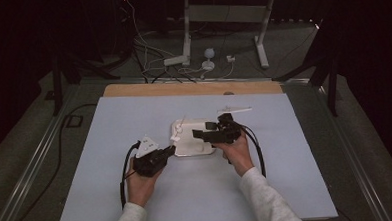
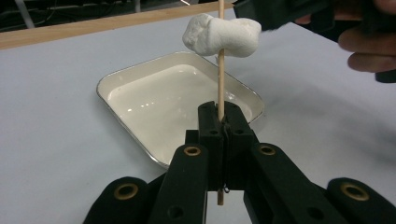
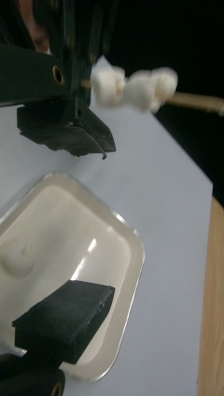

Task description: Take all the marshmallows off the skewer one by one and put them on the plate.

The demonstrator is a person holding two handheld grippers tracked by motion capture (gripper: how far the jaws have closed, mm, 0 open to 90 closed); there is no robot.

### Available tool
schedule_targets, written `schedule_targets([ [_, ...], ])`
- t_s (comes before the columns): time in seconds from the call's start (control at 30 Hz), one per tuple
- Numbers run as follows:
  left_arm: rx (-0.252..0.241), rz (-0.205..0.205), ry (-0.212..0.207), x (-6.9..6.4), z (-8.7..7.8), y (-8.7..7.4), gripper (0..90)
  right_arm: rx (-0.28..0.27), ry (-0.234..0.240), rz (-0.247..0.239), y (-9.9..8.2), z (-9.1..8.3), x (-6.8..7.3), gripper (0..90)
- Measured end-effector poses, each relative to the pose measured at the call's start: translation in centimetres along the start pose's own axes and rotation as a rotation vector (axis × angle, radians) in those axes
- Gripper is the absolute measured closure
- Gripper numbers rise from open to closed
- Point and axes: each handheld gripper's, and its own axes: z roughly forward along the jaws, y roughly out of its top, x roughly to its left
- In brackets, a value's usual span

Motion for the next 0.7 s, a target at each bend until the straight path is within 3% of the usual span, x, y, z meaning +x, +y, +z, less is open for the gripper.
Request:
schedule_targets([
  [0.53, 0.001, 0.01, -0.007, -0.3, 0.2, 0.0, 89.8, -0.021, 0.106, -0.018, 0.9, 0.4, 2.4, 27.1],
  [0.7, -0.003, 0.016, -0.019, -0.6, 0.4, 0.0, 89.8, -0.015, 0.156, -0.008, 1.0, 1.2, 2.8, 36.2],
])
